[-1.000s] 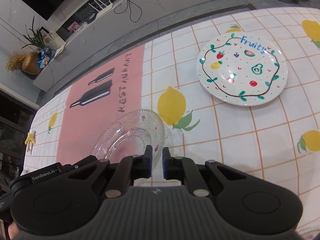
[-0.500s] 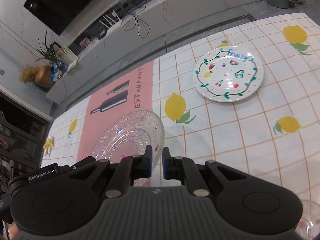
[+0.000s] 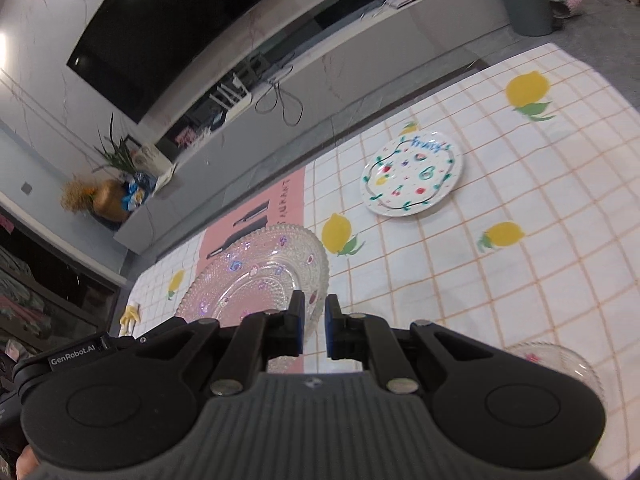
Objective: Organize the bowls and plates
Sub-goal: 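Lift the second glass plate with both grippers toward the first glass plate, then lower the second glass plate onto the first glass plate with both grippers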
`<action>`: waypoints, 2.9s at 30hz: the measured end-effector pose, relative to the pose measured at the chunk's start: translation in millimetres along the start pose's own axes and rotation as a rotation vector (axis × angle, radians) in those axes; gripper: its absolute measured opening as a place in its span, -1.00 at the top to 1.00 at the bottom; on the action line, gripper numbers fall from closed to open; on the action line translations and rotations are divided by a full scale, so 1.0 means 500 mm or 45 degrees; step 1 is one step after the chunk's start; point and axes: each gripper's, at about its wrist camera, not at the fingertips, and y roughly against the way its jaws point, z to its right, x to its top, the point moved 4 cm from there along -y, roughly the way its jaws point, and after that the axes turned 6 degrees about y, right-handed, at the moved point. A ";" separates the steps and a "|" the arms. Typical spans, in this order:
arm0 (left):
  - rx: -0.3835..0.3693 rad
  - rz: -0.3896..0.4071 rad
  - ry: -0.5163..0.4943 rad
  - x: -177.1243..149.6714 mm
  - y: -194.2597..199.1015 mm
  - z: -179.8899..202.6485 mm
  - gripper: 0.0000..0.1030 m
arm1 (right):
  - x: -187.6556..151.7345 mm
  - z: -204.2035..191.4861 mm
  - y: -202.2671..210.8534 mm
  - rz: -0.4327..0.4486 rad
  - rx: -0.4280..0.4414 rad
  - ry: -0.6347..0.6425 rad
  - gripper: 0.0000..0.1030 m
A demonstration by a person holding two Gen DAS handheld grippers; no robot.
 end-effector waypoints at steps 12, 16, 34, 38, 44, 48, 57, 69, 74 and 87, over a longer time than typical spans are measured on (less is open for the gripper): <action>-0.098 -0.143 -0.163 -0.148 -0.022 0.107 0.81 | -0.047 0.137 0.162 0.130 -0.096 -0.124 0.85; -0.076 -0.190 -0.214 -0.204 -0.038 0.123 0.80 | -0.069 0.184 0.189 0.136 -0.133 -0.143 0.86; 0.076 -0.315 -0.281 -0.338 -0.099 0.095 0.79 | -0.168 0.337 0.168 0.006 -0.145 -0.278 0.88; 0.121 -0.313 -0.291 -0.349 -0.110 0.085 0.78 | -0.178 0.343 0.148 -0.023 -0.167 -0.264 0.87; 0.182 -0.325 -0.293 -0.353 -0.128 0.065 0.76 | -0.185 0.338 0.120 -0.045 -0.195 -0.210 0.87; 0.210 -0.335 -0.295 -0.358 -0.137 0.055 0.75 | -0.191 0.335 0.105 -0.054 -0.226 -0.157 0.87; 0.249 -0.355 -0.343 -0.370 -0.149 0.049 0.73 | -0.201 0.326 0.090 -0.071 -0.302 -0.075 0.86; 0.290 -0.341 -0.413 -0.378 -0.143 0.059 0.71 | -0.210 0.318 0.085 -0.088 -0.350 -0.022 0.86; 0.332 -0.296 -0.478 -0.381 -0.136 0.068 0.62 | -0.212 0.317 0.084 -0.096 -0.340 -0.034 0.86; 0.339 -0.329 -0.423 -0.383 -0.140 0.056 0.36 | -0.206 0.317 0.099 -0.051 -0.377 -0.055 0.80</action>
